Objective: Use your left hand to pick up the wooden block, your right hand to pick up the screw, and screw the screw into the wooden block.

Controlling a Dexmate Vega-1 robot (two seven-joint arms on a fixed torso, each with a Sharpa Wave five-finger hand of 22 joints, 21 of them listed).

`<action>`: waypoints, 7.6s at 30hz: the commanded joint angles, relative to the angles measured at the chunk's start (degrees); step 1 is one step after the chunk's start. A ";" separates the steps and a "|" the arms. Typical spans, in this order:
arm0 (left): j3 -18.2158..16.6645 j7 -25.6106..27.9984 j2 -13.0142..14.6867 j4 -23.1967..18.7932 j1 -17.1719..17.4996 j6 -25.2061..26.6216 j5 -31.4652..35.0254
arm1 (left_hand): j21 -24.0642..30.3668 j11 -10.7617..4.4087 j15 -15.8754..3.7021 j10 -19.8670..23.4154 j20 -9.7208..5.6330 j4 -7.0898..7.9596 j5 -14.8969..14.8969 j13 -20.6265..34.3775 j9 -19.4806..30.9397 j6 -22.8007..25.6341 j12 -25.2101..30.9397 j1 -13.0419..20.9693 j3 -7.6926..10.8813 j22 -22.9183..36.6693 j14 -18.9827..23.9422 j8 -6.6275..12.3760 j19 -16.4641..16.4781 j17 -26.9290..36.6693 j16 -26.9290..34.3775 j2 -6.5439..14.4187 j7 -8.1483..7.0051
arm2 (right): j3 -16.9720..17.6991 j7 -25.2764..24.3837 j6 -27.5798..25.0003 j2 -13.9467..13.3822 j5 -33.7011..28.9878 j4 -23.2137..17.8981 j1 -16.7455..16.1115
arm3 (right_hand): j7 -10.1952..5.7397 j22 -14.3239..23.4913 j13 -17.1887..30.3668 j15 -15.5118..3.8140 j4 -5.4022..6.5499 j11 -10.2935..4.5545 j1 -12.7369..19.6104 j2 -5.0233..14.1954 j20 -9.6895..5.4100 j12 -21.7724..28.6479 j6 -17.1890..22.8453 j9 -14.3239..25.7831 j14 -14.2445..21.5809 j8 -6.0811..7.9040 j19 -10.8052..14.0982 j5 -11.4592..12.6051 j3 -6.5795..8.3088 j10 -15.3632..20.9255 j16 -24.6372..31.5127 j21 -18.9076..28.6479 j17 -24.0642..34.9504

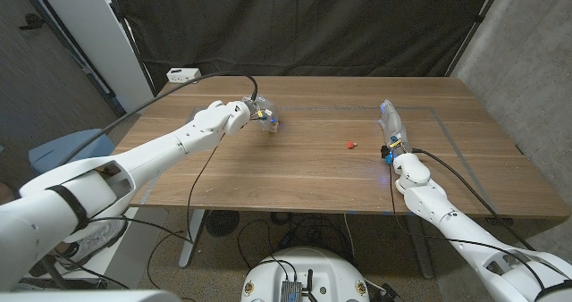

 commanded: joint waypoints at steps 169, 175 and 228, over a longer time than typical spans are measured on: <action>-22.39 29.47 -14.34 -4.04 23.47 -13.71 -60.72 | 0.13 0.14 -6.21 5.78 -1.69 0.88 0.97 1.99 -1.77 7.12 -0.61 -0.21 -3.58 0.44 5.03 2.83 3.32 1.45 2.08 2.40 0.62 | -9.07 14.75 -31.37 -36.55 -51.42 -42.41 2.69 | -5.60 0.23 0.91 -1.33 -9.27 -1.19 29.00 -9.64 0.86 0.71 15.12 1.00 9.59 3.34 14.87 1.01 9.44 7.51 0.98 0.70 0.02; -22.41 29.69 -14.48 -3.90 23.80 -13.38 -60.96 | 0.16 0.15 -6.08 5.87 -1.65 0.99 1.04 2.05 -1.79 6.94 -0.68 -0.44 -3.73 0.45 5.08 2.73 3.37 1.52 2.15 2.57 0.83 | -10.17 17.66 -31.69 -36.30 -54.16 -42.32 3.89 | -4.84 0.27 0.99 -1.09 -9.11 -0.75 30.93 -11.01 0.87 0.27 13.78 1.16 8.91 2.75 14.87 0.55 9.71 6.13 0.55 0.45 0.06; -21.59 26.53 -13.73 -1.02 23.16 -13.08 -62.64 | 0.06 0.18 -5.96 5.44 -1.54 0.71 1.50 1.11 -1.89 6.83 -2.73 -0.65 -4.61 0.49 4.20 2.42 2.65 1.73 1.97 3.23 0.06 | -13.16 23.53 -25.83 -35.32 -70.61 -41.34 3.98 | -2.90 0.32 1.45 -0.31 -8.80 1.40 36.50 -13.68 1.02 0.75 14.43 3.28 8.06 4.99 14.53 -0.71 10.71 3.07 0.64 0.23 0.48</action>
